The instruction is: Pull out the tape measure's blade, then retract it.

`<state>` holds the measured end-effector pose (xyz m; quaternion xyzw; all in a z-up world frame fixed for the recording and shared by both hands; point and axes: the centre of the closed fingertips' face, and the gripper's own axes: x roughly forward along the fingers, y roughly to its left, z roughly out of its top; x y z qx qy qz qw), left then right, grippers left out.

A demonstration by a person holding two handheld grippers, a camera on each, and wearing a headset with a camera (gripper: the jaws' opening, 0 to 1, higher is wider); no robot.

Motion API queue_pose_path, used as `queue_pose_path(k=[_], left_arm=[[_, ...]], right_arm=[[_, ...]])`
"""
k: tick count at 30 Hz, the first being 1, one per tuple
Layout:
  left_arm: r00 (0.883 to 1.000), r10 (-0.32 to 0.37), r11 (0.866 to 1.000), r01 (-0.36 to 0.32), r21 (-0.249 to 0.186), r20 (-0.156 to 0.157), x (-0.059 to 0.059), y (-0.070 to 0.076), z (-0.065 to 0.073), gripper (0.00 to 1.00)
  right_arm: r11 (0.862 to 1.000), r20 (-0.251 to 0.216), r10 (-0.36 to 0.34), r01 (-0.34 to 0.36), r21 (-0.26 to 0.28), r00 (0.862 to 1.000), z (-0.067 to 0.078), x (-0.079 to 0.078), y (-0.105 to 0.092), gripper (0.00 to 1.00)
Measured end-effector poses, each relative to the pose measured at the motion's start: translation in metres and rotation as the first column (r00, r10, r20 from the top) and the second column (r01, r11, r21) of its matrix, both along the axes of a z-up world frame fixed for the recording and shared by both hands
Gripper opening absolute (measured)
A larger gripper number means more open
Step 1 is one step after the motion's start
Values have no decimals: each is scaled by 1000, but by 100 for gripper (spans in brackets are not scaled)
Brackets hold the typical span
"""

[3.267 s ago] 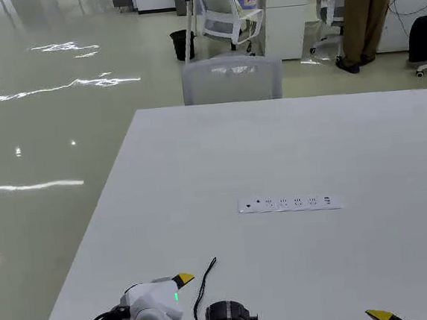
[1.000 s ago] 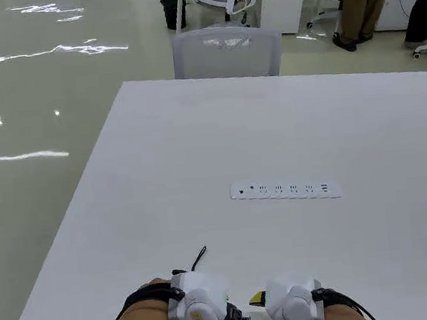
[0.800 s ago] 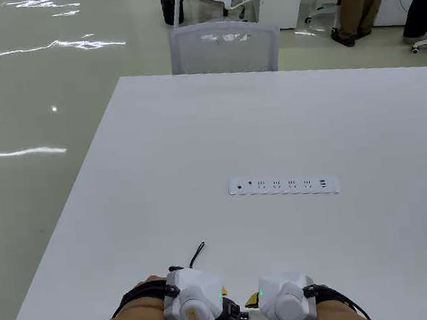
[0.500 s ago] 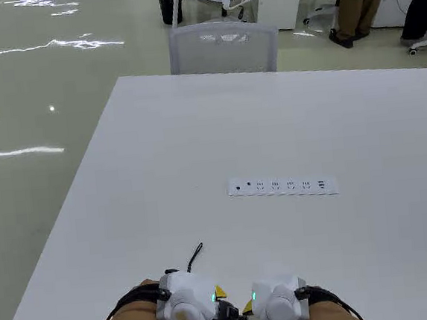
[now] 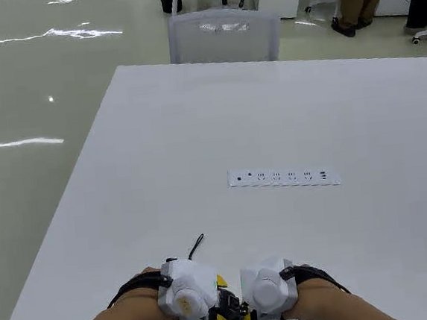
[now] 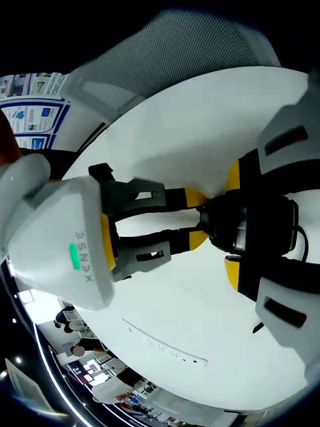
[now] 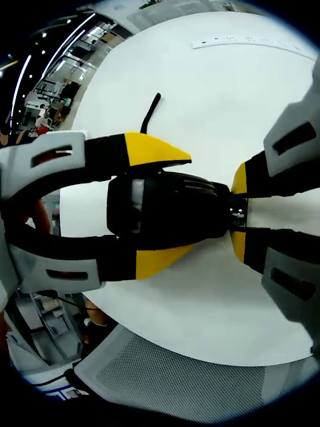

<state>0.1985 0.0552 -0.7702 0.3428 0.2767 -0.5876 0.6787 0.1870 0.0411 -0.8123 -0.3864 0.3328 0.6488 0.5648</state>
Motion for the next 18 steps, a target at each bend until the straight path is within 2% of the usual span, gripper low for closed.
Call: queue_pose_path(k=[5, 6, 7, 8, 9, 11, 12, 18], left_arm=[[1000, 14, 1000, -14, -7, -5, 2, 1, 0, 30], [1000, 19, 1000, -19, -8, -8, 2, 1, 0, 30], [1000, 22, 1000, -22, -7, -9, 2, 1, 0, 30], [1000, 16, 1000, -16, -4, -3, 2, 1, 0, 30], [1000, 0, 1000, 0, 11, 9, 1, 1, -1, 30], [1000, 4, 1000, -4, 18, 6, 1, 1, -1, 30], [1000, 13, 1000, -13, 15, -1, 1, 1, -1, 30], [1000, 6, 1000, -6, 15, 6, 1, 1, -1, 30]], right_arm=[[1000, -12, -17, 17, -15, 1000, 5, 2, -1, 16], [999, -19, -34, 34, -7, 999, 7, 2, -1, 16], [996, -43, -87, 87, 6, 995, 8, 3, 0, 16], [994, -56, -112, 112, 9, 992, 6, 4, 0, 15], [997, -35, -75, 75, 7, 997, 6, 4, -1, 14], [998, -12, -57, 57, -9, 998, 5, 4, 0, 12], [997, -14, -77, 76, -29, 997, 4, 4, 1, 12], [995, -11, -74, 73, -70, 997, 1, 6, -2, 10]])
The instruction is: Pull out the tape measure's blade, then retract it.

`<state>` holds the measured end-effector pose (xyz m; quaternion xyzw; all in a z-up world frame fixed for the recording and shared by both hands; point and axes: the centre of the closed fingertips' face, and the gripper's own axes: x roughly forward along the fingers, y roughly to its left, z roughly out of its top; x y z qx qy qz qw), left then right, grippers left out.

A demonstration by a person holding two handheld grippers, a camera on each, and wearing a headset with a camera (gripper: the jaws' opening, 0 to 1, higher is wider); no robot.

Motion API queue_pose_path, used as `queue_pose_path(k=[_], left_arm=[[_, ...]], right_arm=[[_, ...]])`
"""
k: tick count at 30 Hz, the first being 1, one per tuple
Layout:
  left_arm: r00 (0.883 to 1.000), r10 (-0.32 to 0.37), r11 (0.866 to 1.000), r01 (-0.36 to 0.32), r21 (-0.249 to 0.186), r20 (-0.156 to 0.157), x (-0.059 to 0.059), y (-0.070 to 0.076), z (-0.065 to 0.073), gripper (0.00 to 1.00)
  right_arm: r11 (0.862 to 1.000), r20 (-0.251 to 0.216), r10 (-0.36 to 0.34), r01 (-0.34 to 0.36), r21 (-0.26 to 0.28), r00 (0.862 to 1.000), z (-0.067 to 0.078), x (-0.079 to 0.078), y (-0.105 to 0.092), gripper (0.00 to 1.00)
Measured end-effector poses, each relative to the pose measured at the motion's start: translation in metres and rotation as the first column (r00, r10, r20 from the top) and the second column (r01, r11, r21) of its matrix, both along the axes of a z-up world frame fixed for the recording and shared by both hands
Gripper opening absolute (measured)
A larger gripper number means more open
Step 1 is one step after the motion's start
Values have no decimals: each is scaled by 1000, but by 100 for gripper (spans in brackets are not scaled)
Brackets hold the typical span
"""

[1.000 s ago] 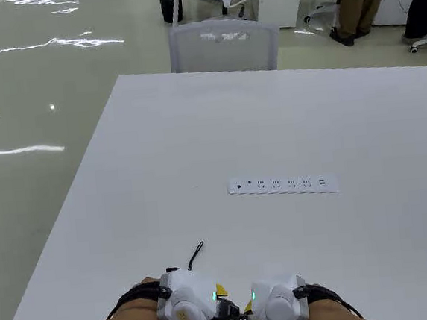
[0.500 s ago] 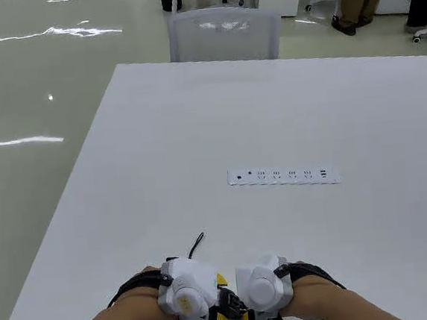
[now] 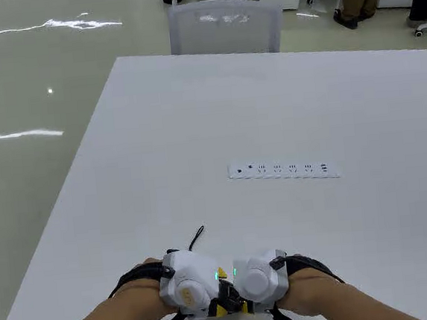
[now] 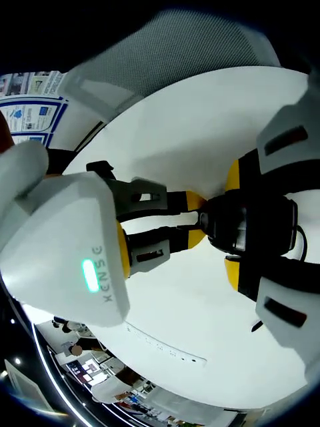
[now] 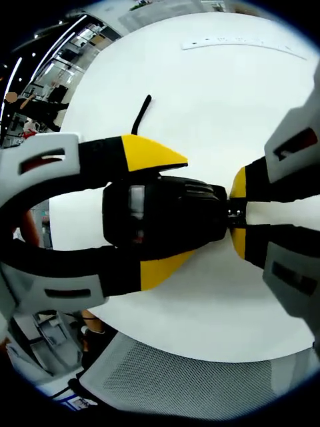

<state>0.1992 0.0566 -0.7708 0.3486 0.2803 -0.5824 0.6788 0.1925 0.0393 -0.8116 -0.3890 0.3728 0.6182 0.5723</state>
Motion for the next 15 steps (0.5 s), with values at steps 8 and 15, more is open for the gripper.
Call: queue_pose_path(k=[8, 15], left_arm=[[1000, 10, 1000, -10, 6, -1, 0, 0, 1, 30], [1000, 13, 1000, -13, 8, -3, 1, 0, -1, 30]], right_arm=[[999, -27, -28, 28, -22, 999, -3, 2, -11, 9], [999, -17, -25, 24, -34, 1000, -2, 3, -15, 9]])
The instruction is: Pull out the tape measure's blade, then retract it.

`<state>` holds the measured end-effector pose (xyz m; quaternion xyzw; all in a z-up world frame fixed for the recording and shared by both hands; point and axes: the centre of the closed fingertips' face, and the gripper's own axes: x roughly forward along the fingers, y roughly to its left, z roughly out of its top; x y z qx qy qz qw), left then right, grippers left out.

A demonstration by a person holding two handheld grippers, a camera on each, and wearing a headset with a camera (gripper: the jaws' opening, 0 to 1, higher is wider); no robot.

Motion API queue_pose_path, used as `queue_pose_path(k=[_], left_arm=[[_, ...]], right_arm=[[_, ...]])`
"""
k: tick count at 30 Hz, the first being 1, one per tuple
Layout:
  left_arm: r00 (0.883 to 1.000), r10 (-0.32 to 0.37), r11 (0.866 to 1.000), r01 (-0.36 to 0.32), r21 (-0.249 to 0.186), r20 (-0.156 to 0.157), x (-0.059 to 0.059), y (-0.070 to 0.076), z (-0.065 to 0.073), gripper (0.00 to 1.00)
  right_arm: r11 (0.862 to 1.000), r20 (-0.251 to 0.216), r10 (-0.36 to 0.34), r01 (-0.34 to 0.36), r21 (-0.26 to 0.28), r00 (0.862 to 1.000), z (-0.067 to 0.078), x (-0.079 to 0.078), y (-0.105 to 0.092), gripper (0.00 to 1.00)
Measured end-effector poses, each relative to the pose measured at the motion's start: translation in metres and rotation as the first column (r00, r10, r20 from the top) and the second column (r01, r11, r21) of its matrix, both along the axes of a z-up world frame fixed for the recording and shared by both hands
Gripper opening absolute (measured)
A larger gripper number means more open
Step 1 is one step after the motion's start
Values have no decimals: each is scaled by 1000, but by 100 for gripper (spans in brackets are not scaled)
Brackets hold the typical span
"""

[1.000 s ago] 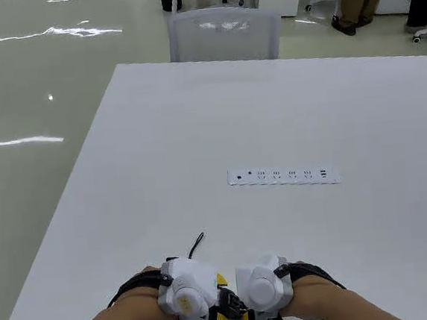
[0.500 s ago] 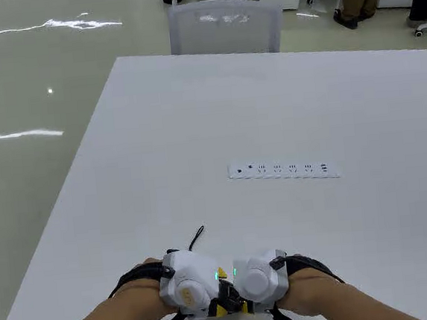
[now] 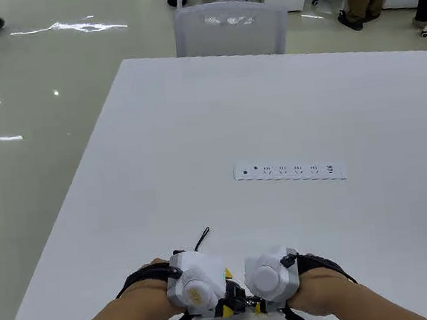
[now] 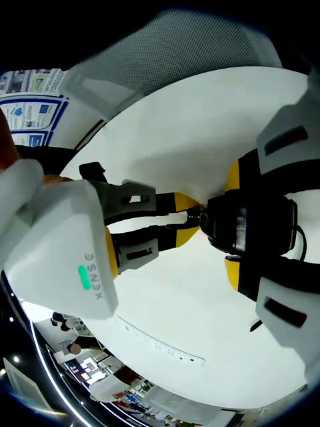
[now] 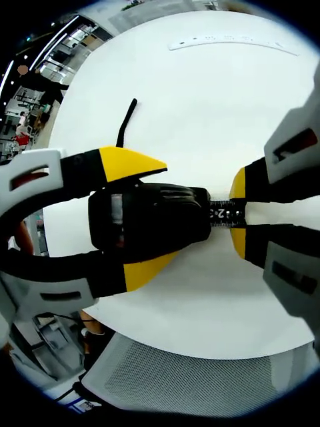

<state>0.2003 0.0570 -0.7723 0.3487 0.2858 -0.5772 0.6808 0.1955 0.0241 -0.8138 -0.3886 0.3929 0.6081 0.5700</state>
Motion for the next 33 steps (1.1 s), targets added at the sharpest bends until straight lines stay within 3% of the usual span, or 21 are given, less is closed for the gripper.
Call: queue_pose_path(k=[12, 33], left_arm=[[1000, 3, 1000, -3, 12, -5, 2, 1, -3, 30], [1000, 4, 1000, -4, 21, -3, 1, 0, -2, 30]], right_arm=[[1000, 16, 5, -4, -26, 1000, -8, 3, -14, 9], [998, 10, -6, 7, -65, 1000, -1, 1, -46, 9]])
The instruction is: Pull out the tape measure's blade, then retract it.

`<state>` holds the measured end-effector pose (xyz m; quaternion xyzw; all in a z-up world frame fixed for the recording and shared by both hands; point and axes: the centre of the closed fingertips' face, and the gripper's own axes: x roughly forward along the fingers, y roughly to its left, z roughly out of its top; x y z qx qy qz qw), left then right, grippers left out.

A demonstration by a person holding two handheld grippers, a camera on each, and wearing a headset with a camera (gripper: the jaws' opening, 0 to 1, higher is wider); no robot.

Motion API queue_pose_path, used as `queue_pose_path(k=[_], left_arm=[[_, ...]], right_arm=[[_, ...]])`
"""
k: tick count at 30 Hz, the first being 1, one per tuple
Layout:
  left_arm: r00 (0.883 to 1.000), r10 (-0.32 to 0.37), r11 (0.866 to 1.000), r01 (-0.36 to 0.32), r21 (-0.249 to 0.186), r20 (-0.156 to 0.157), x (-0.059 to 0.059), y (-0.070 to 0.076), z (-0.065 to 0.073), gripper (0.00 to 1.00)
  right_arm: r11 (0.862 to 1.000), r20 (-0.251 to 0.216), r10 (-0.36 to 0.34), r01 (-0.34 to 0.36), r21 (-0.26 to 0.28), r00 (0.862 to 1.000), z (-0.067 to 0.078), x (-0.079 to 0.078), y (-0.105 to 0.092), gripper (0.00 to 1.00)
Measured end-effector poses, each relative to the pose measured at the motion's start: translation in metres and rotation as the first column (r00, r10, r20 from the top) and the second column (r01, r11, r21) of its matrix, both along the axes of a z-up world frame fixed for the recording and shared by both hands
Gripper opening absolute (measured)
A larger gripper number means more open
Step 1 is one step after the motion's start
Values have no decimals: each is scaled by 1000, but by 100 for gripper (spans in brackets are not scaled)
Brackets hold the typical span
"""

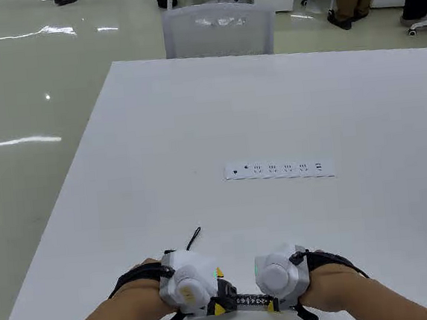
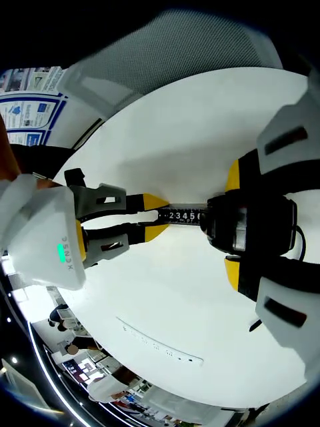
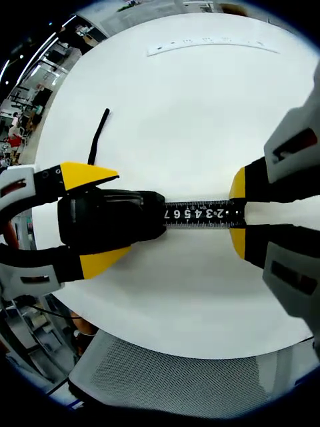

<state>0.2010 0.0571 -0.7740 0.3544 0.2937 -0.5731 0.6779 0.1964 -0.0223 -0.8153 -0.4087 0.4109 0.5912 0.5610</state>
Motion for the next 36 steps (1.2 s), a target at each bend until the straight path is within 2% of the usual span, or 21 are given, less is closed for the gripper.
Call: queue_pose_path(k=[5, 13, 36], left_arm=[[1000, 0, 1000, 0, -1, -1, 0, -1, 1, 30], [1000, 1, 1000, -1, 1, -2, 0, -1, 2, 30], [1000, 7, 1000, -7, 10, -7, 2, -1, 1, 30]], right_arm=[[1000, 6, 3, -3, -8, 1000, 2, 1, -4, 9], [1000, 0, 3, -3, -31, 1000, -2, 3, -12, 9], [998, 2, 2, -2, -55, 1000, -1, 3, -24, 10]])
